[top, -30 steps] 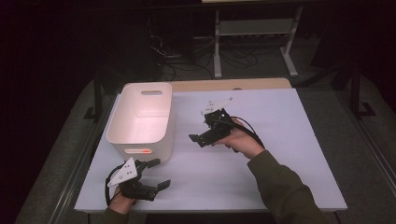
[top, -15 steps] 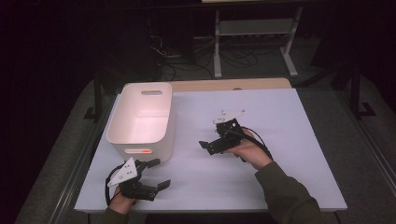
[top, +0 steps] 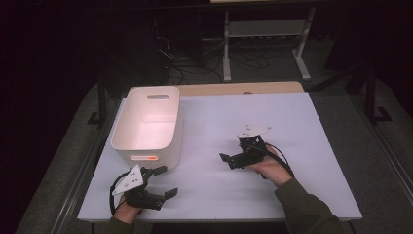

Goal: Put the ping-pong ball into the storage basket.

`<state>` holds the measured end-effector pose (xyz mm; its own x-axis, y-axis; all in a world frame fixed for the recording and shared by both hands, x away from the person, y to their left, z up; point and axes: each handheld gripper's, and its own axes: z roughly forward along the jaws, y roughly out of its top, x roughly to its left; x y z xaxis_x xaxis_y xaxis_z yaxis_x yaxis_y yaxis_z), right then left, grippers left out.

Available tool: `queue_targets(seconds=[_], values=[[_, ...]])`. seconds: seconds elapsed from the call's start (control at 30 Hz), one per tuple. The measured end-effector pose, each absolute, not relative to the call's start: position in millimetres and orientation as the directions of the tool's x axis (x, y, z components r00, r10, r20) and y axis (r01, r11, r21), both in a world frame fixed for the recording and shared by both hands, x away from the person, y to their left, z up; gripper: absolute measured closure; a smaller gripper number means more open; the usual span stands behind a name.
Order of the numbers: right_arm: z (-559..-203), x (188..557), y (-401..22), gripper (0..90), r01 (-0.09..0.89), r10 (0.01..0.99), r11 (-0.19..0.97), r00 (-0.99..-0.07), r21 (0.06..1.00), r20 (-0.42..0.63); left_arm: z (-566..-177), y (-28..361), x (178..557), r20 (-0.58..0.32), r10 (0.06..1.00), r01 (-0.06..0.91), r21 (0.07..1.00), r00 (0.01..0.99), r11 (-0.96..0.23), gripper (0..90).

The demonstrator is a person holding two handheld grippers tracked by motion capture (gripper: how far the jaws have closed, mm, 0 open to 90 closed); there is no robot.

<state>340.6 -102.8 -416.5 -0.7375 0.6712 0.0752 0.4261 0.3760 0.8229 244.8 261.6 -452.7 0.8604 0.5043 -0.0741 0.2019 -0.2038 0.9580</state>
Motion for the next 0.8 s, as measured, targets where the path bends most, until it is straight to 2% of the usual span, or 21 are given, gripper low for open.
queue_targets(seconds=[0.8], values=[[-436, 313, -156, 2.7, 0.472, 0.741, 0.338, -0.667, 0.814, 0.079, -453, 262, 245, -0.068, 0.503, 0.198, 0.958, 0.861, -0.208, 14.0]])
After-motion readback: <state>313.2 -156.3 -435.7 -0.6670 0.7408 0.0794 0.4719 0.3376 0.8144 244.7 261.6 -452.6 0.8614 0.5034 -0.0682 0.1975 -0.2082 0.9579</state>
